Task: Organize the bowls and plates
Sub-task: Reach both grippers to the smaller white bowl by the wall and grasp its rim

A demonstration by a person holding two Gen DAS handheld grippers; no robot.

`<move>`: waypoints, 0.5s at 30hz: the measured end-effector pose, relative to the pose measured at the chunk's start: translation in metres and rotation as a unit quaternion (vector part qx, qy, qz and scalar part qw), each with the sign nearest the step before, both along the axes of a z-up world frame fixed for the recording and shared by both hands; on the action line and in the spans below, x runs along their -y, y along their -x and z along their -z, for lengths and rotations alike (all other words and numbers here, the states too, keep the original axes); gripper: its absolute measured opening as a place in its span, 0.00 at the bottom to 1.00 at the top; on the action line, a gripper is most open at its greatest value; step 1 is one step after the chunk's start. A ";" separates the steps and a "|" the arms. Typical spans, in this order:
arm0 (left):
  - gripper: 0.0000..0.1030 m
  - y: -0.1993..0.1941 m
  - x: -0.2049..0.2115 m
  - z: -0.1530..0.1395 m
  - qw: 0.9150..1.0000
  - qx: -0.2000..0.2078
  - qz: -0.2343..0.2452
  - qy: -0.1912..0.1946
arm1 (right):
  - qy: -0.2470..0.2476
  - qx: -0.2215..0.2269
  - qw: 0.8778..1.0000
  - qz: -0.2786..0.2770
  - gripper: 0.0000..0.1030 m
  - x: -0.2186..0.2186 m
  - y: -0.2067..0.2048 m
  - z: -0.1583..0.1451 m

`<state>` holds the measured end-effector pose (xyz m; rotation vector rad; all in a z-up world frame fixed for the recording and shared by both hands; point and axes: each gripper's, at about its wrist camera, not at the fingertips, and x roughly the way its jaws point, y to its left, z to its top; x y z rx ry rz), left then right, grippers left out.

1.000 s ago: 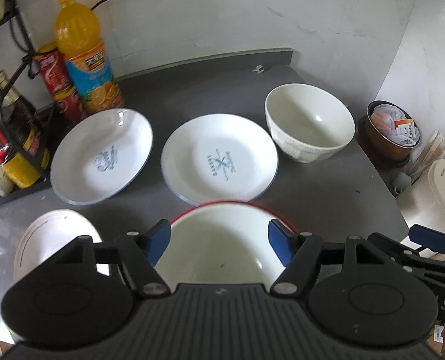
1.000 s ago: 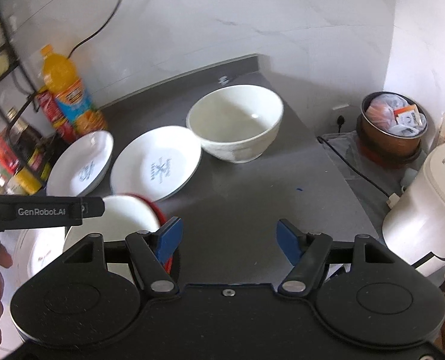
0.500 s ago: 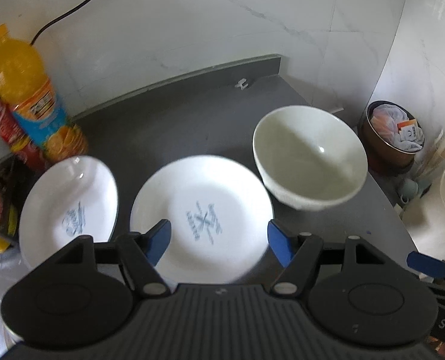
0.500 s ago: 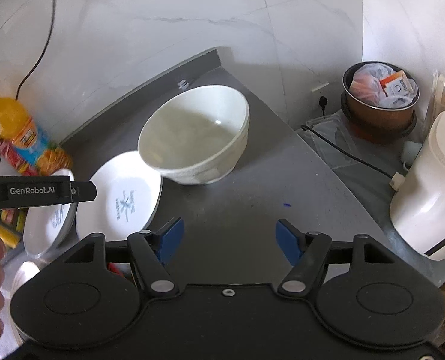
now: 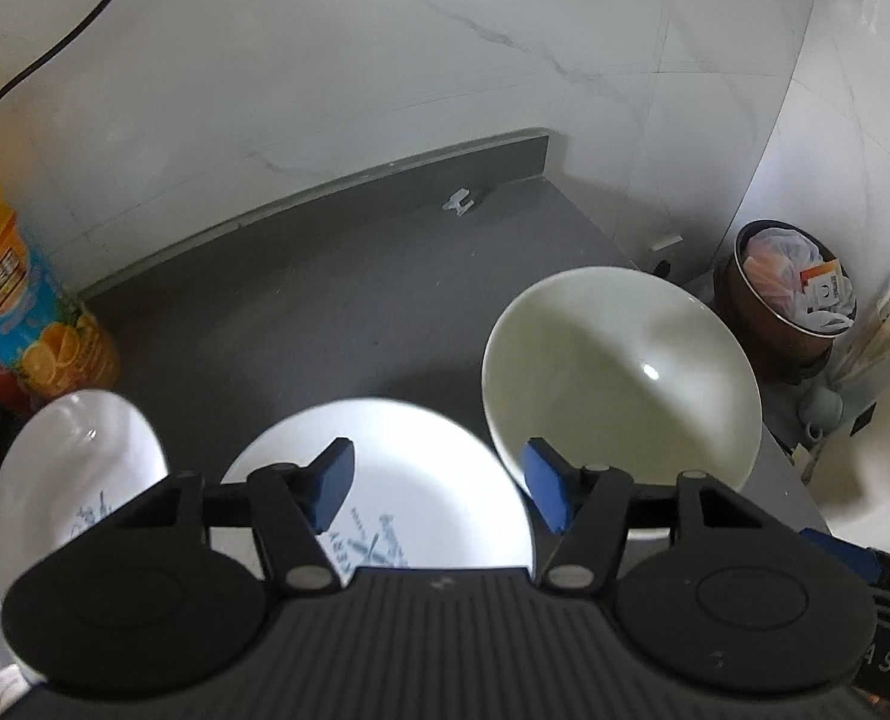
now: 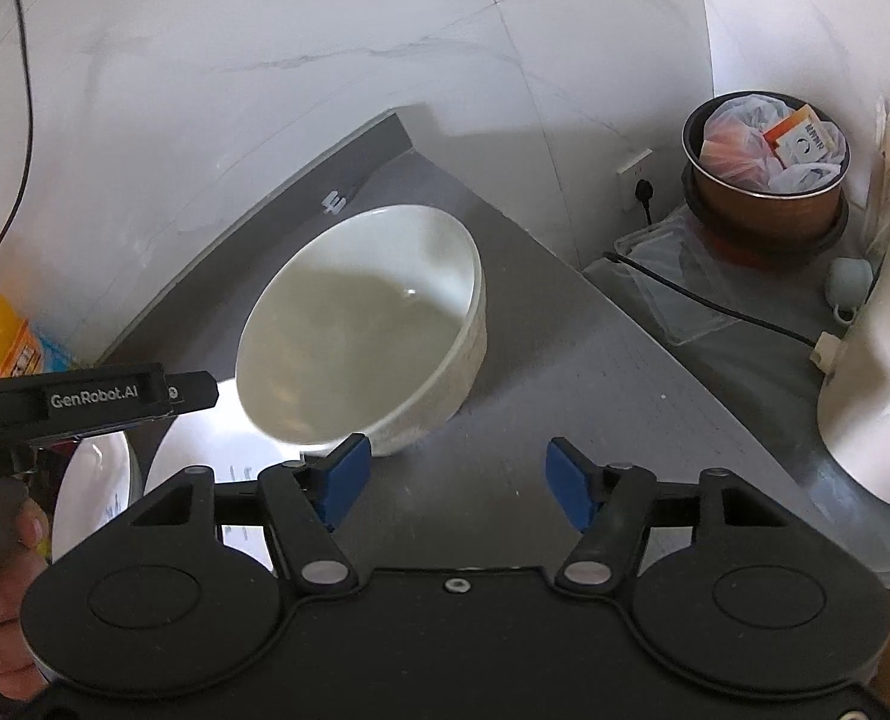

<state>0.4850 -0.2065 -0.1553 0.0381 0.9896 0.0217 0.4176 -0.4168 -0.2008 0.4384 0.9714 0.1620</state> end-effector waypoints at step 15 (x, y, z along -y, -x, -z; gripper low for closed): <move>0.30 -0.032 -0.001 0.025 0.999 -0.014 -0.002 0.030 | -0.013 -0.011 1.000 0.027 0.58 0.001 -0.020 0.007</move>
